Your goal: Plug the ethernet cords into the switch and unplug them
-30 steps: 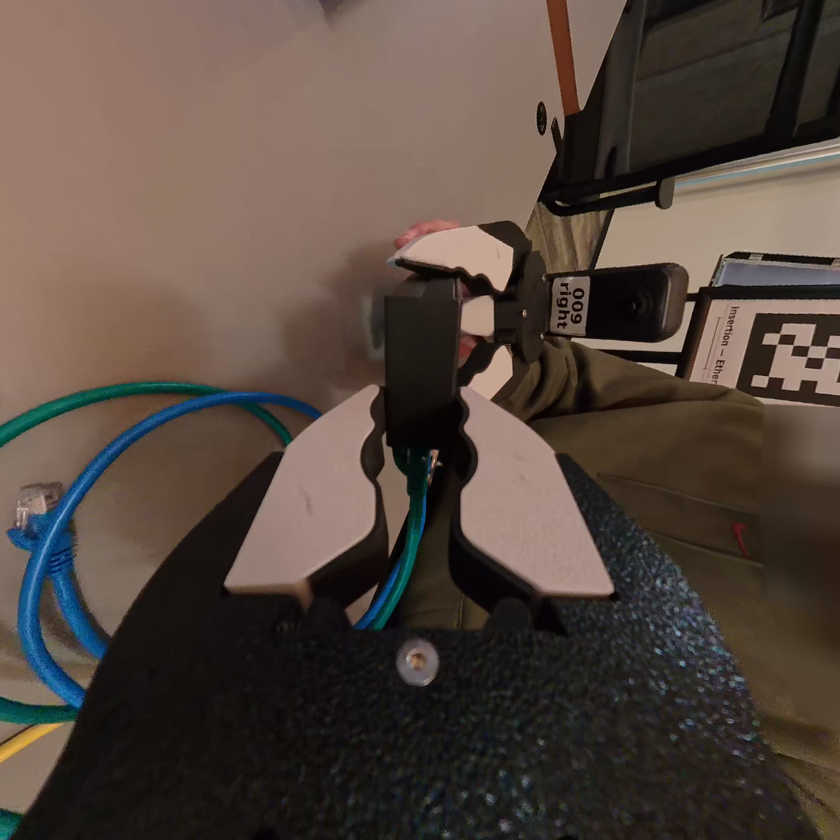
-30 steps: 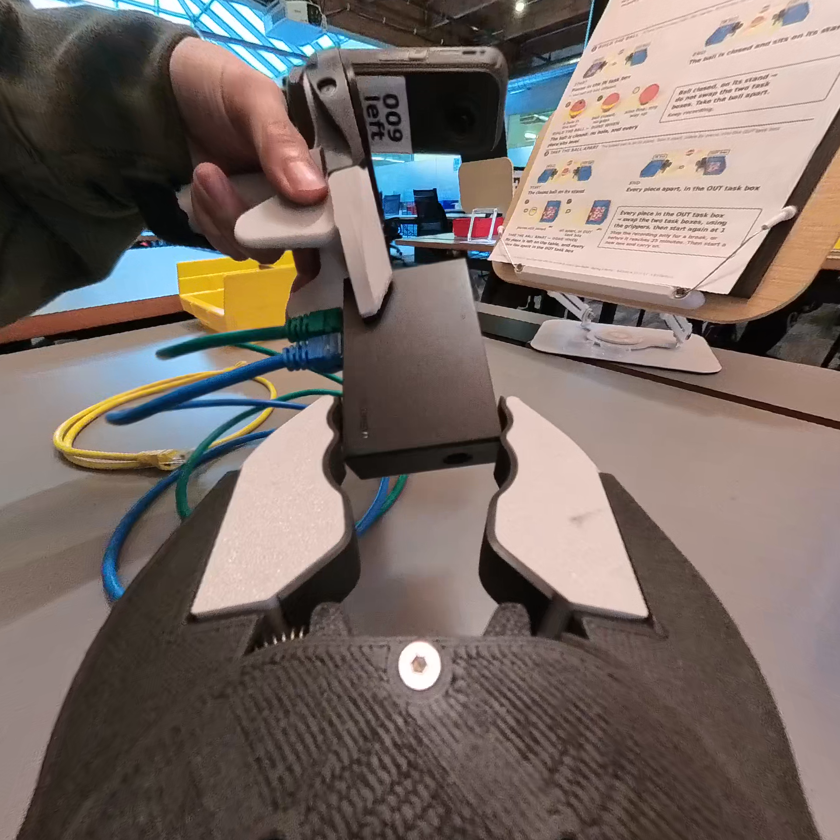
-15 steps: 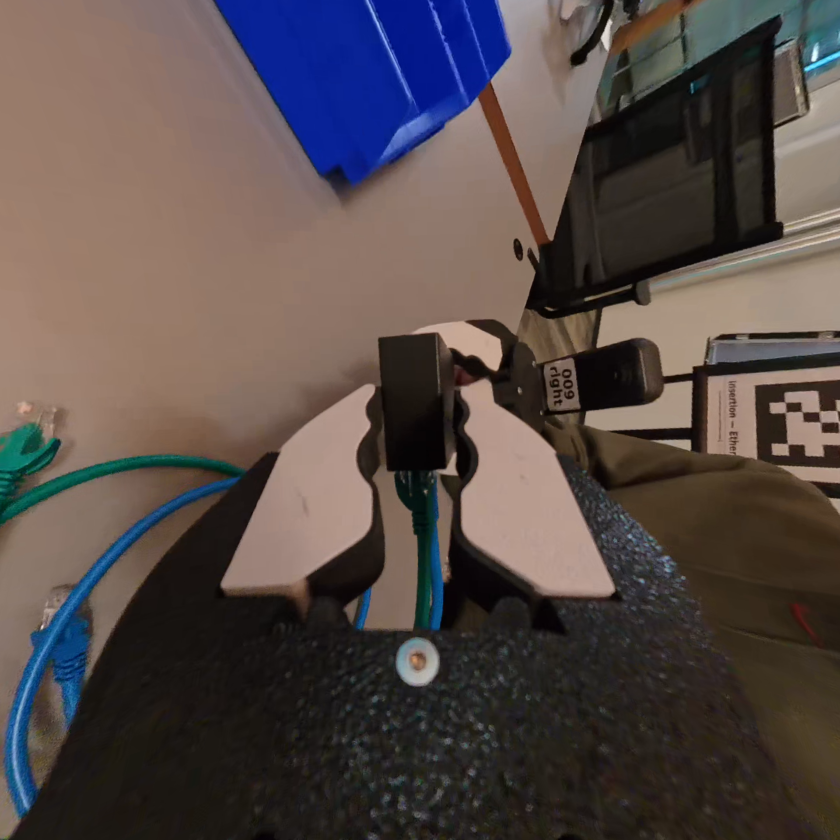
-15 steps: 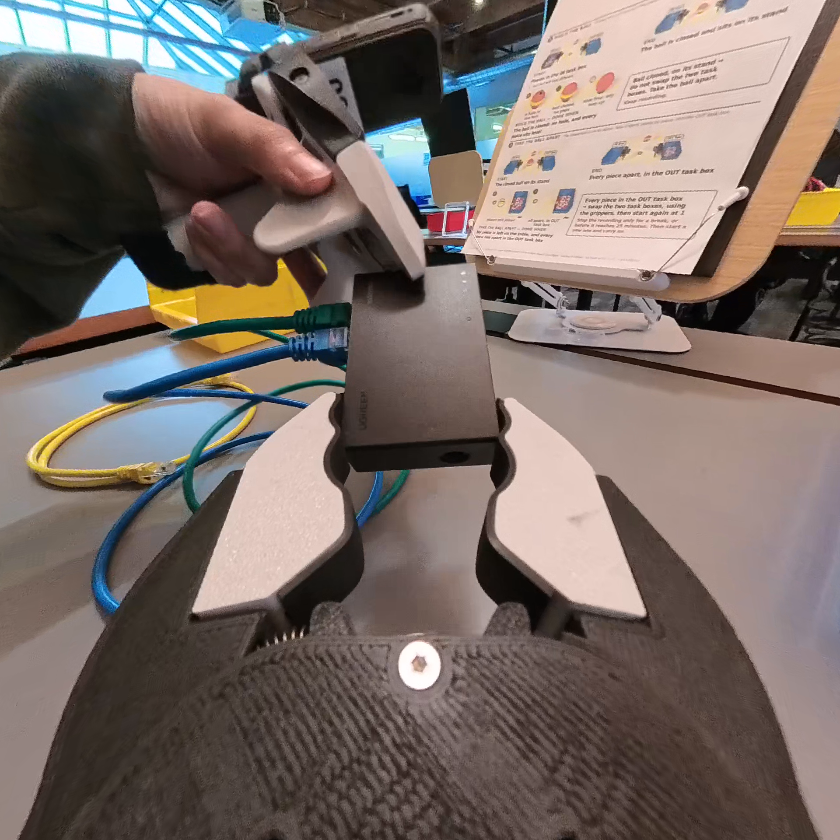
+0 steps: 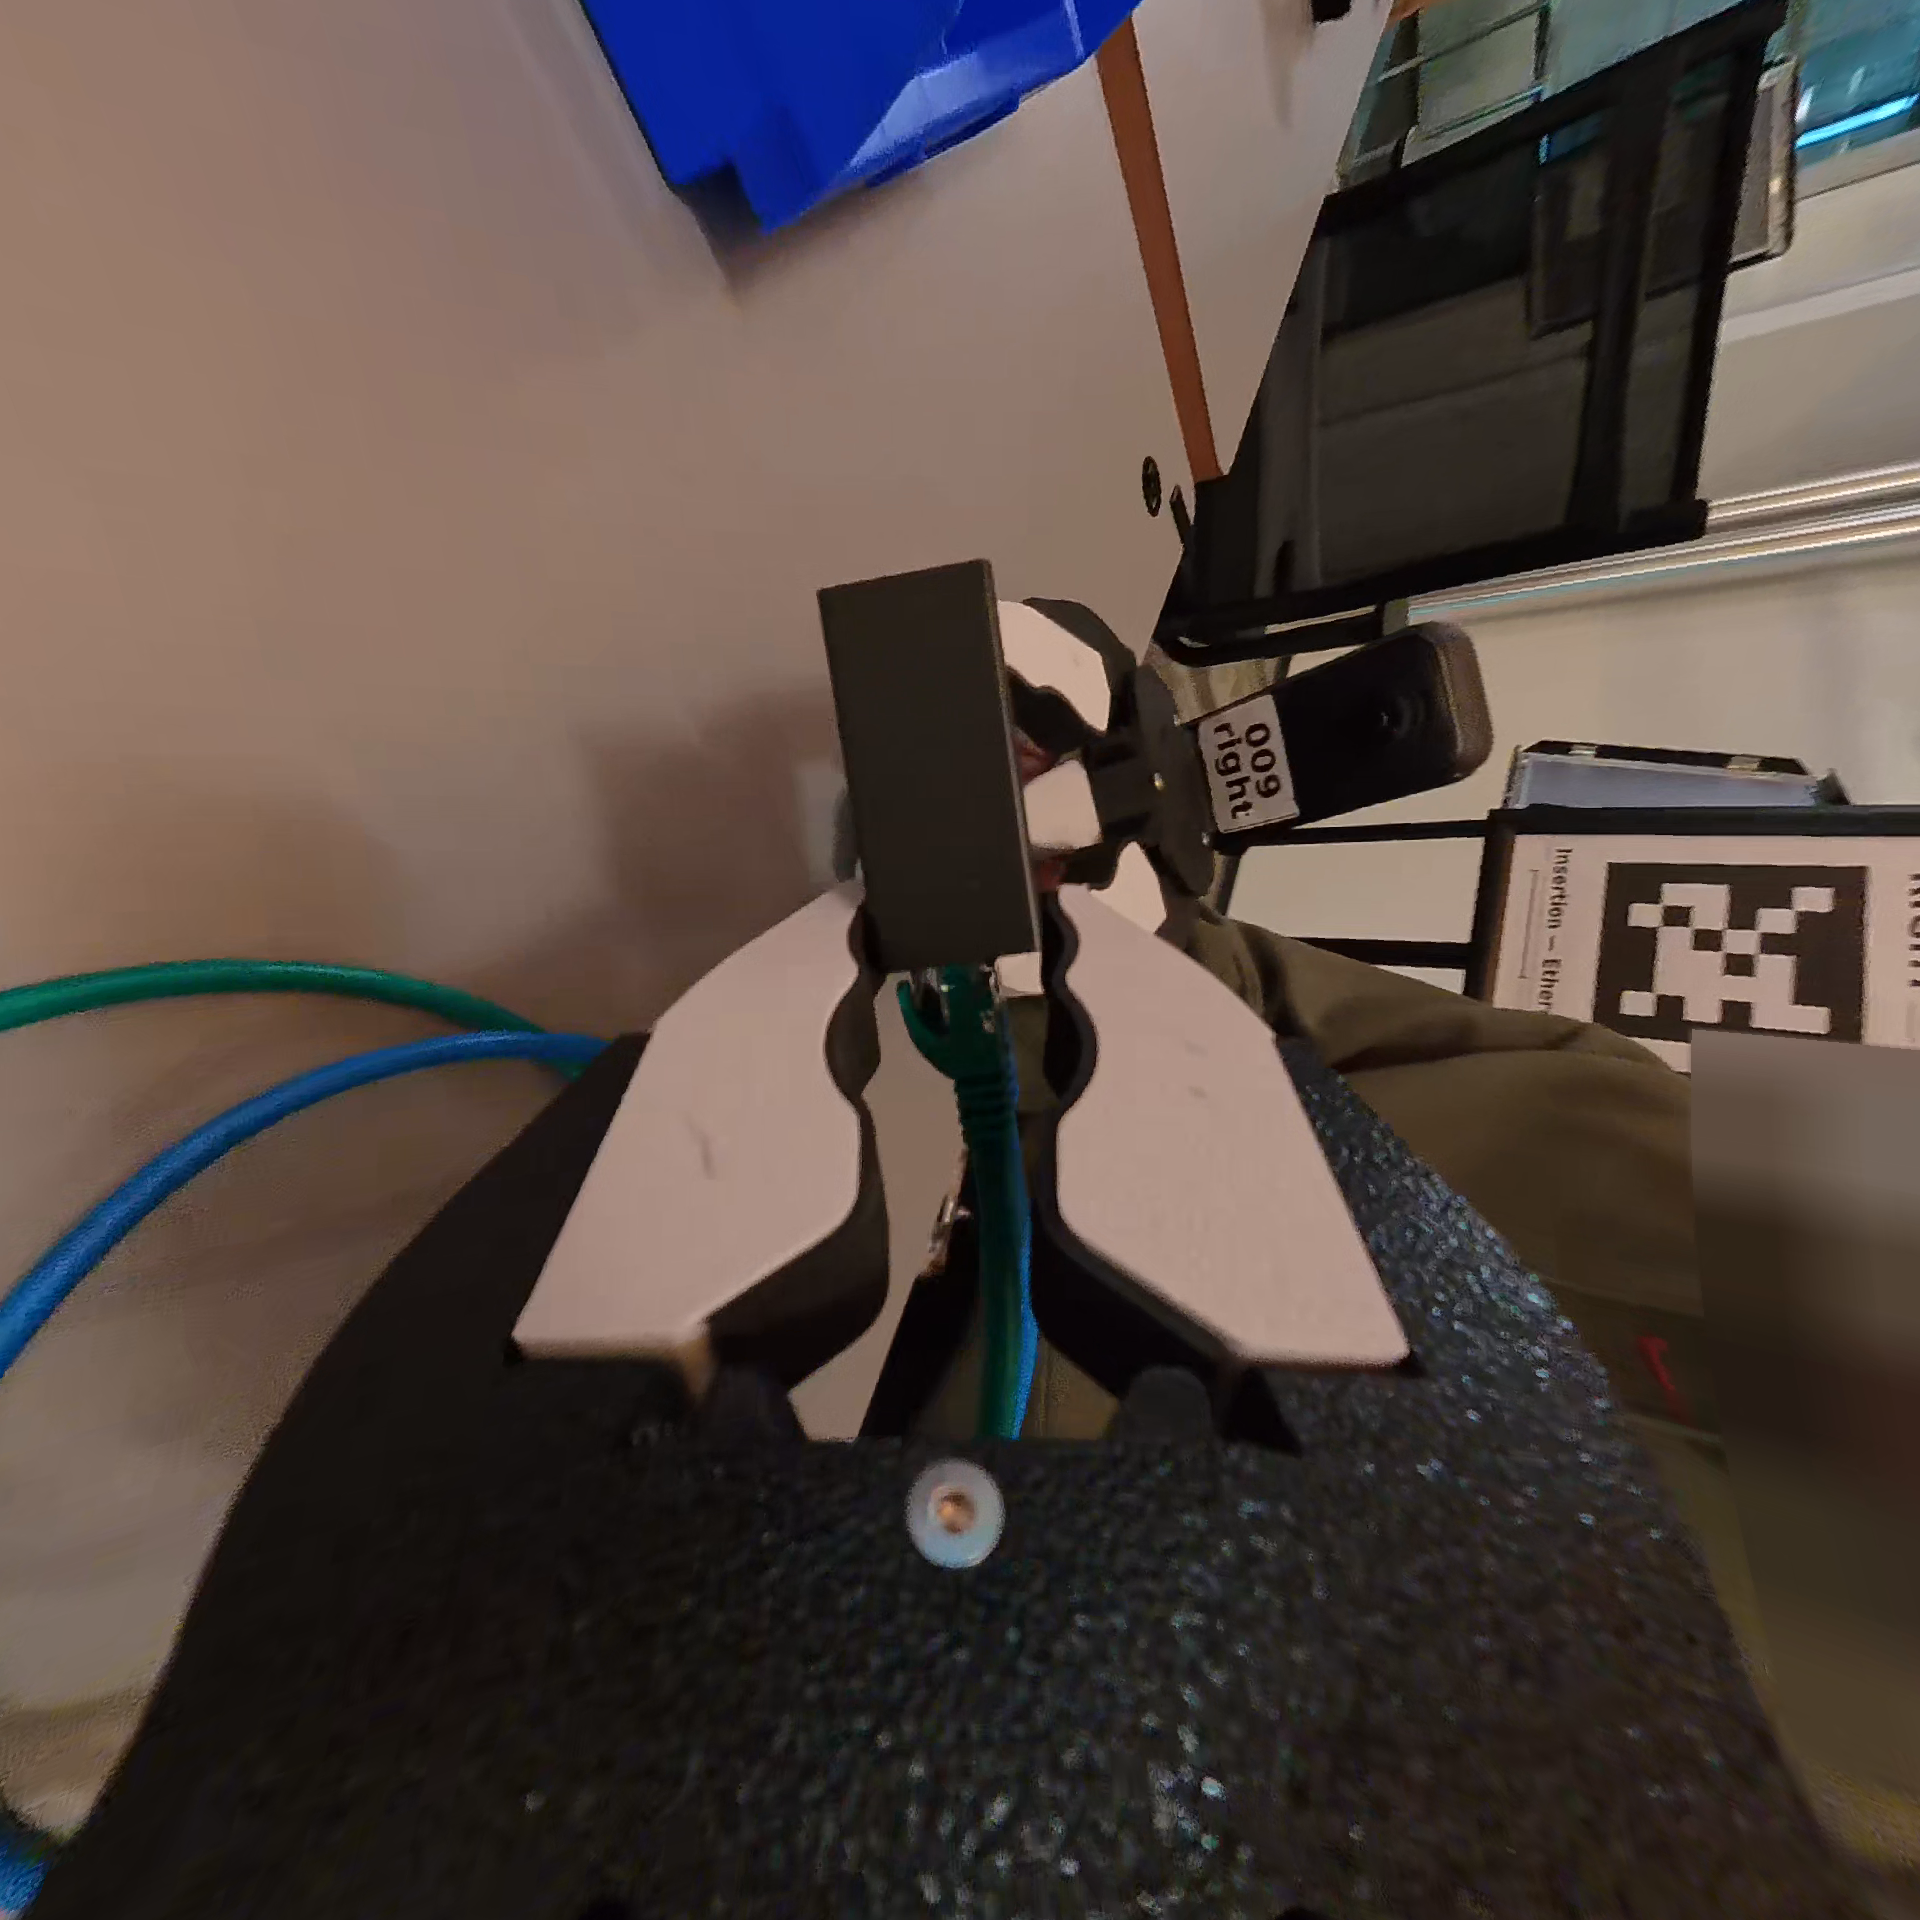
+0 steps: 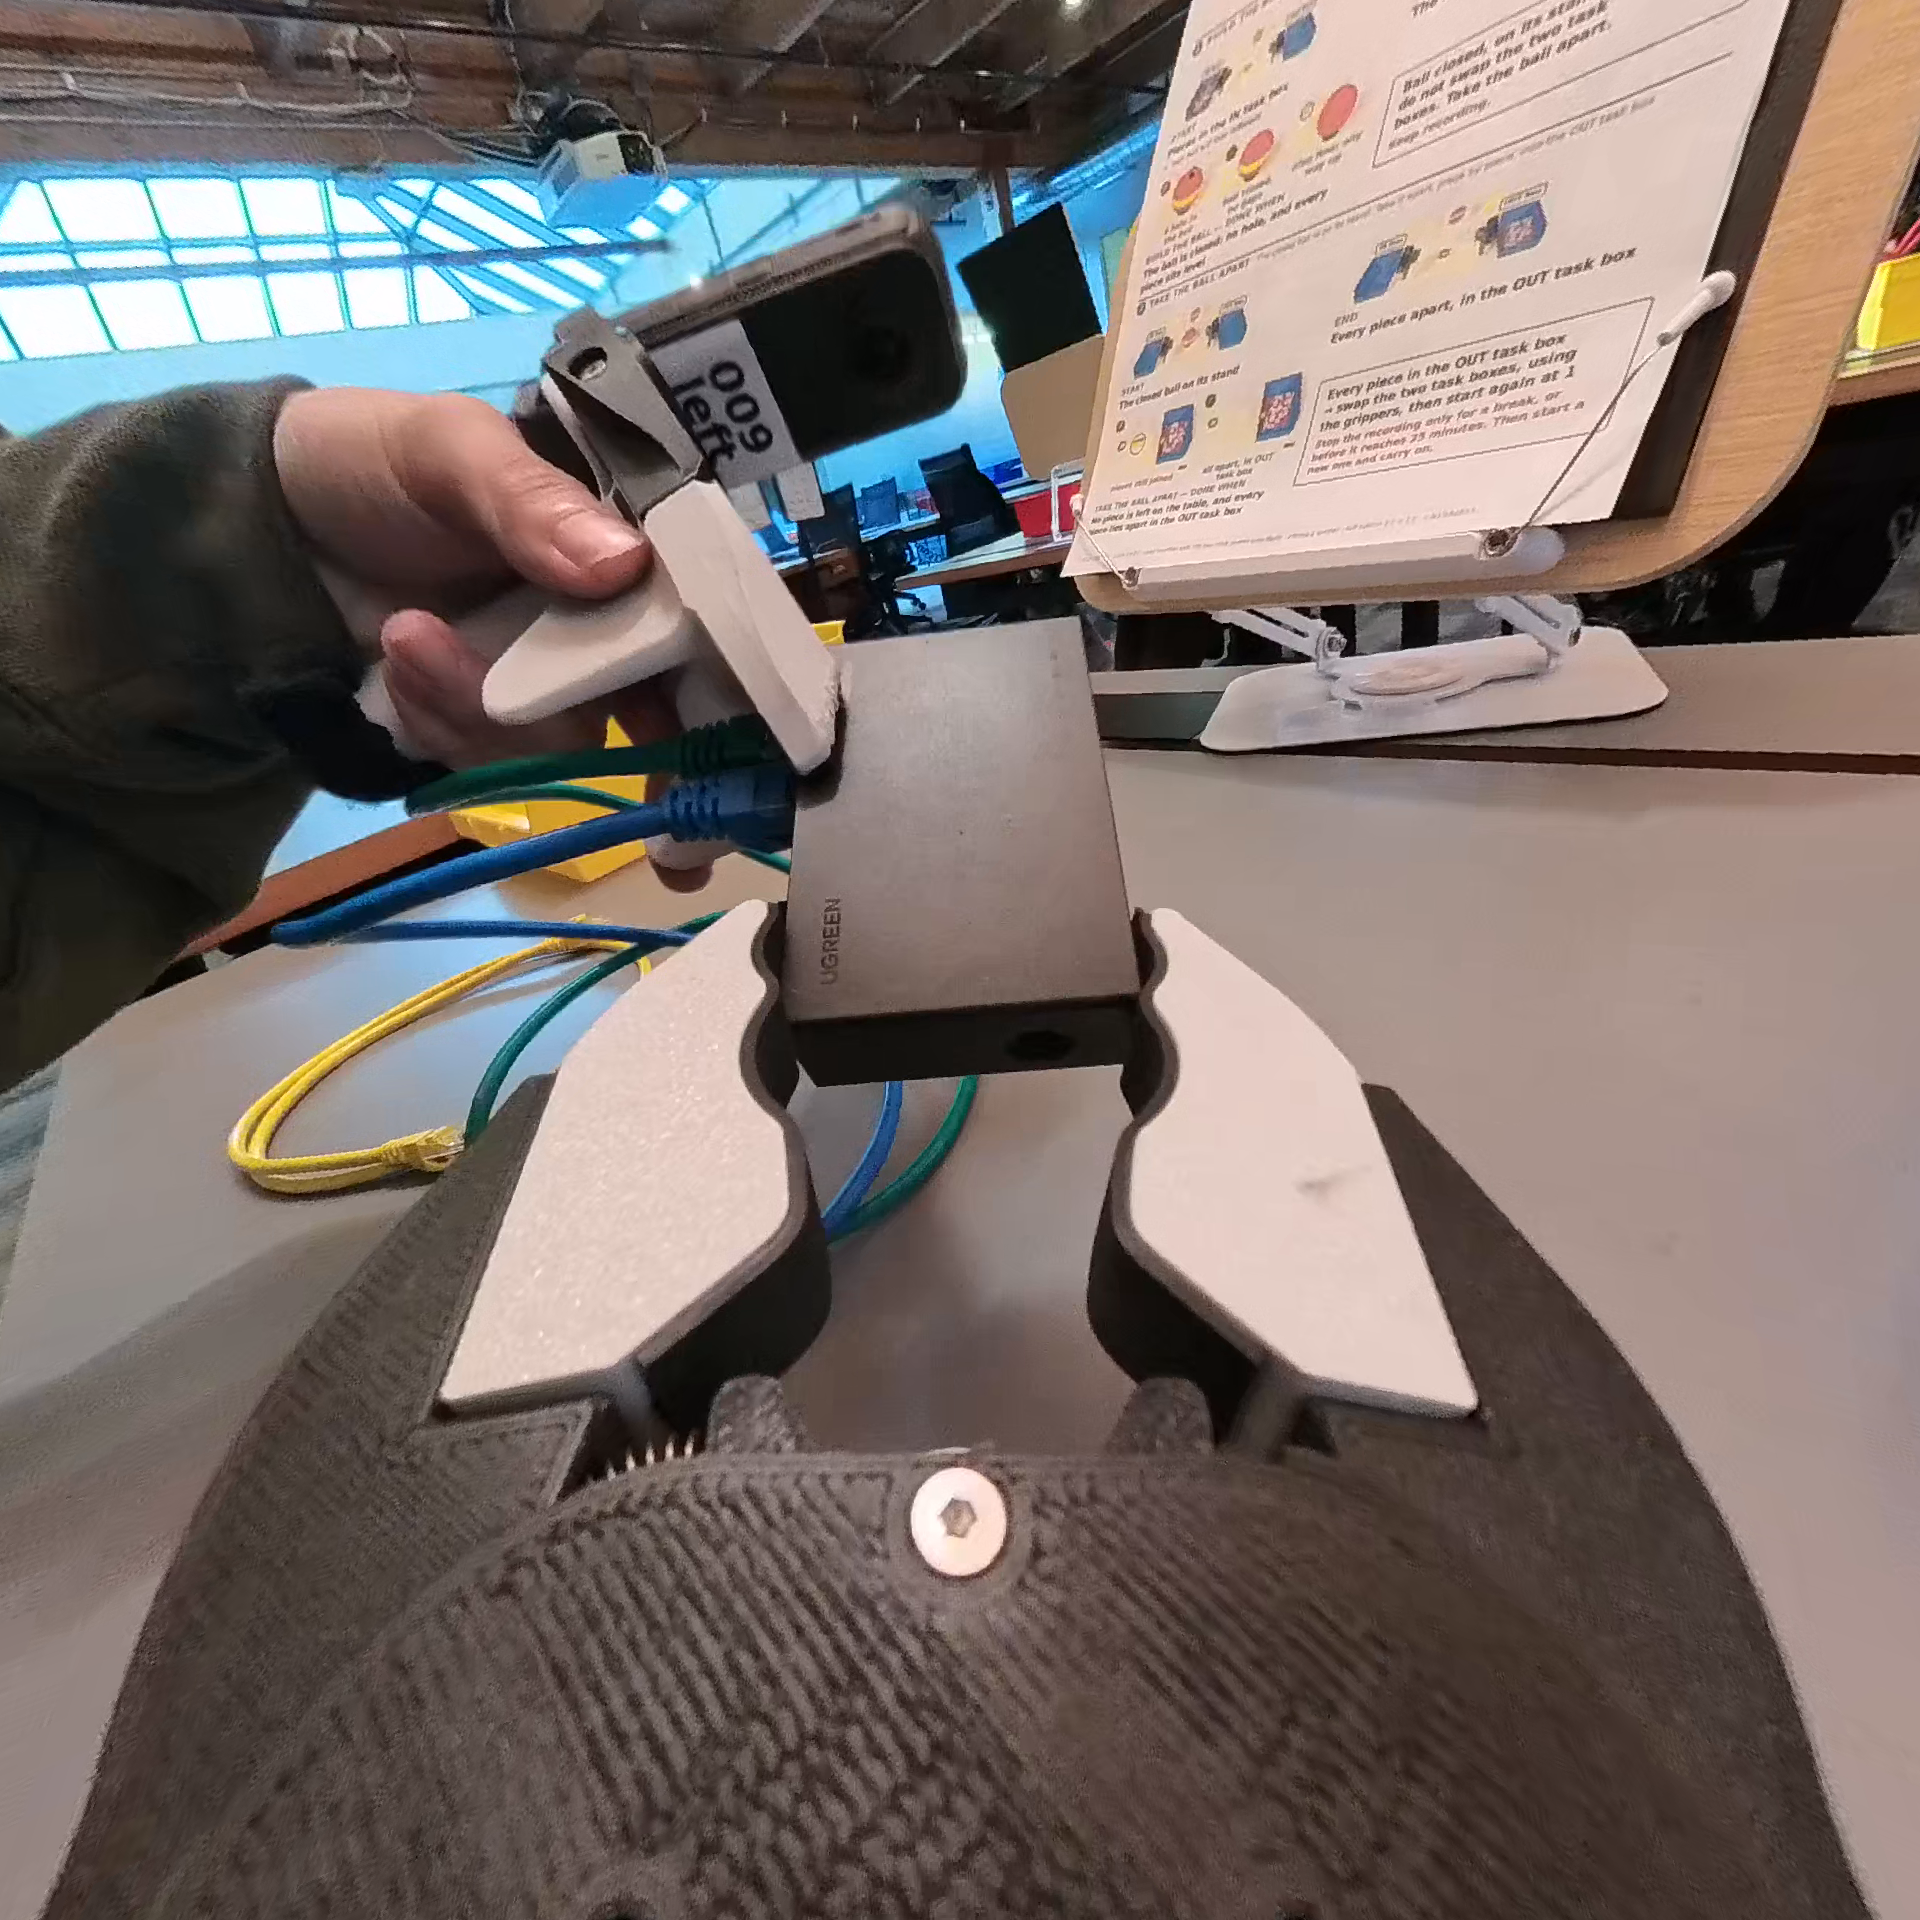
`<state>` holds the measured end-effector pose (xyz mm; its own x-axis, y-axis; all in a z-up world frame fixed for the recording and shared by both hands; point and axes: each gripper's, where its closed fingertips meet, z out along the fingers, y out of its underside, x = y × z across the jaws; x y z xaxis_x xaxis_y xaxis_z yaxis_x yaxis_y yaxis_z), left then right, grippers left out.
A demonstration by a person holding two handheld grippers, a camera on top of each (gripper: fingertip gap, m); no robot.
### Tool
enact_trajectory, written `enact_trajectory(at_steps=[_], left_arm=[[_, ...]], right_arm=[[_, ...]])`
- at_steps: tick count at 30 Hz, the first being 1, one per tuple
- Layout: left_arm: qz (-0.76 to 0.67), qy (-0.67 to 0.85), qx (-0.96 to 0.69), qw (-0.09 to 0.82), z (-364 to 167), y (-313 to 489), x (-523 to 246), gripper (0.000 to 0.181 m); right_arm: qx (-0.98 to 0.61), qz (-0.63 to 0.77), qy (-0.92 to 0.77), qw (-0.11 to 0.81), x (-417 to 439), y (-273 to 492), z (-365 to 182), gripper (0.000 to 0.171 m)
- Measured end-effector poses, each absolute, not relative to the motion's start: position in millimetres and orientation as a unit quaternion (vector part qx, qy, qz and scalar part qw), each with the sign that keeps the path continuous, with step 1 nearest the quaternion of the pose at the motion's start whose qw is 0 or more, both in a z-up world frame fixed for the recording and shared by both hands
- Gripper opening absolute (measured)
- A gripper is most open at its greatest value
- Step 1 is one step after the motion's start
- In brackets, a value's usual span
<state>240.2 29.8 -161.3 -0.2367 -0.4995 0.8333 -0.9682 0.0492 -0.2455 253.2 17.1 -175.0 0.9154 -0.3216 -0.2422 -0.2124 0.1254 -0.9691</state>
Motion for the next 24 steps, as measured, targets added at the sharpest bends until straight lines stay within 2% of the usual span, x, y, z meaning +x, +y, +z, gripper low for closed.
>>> enact_trajectory(at_steps=[16,19,24], left_arm=[[0.421,-0.651,0.551,0.307,-158,31,242,0.028],[0.424,-0.664,0.554,0.271,-162,36,246,0.033],[0.457,-0.689,0.541,0.156,-145,51,259,0.038]], right_arm=[[-0.657,-0.055,0.192,0.727,252,18,-172,0.062],[-0.660,-0.047,0.200,0.722,253,19,-174,0.062],[-0.643,-0.022,0.229,0.730,261,12,-174,0.062]])
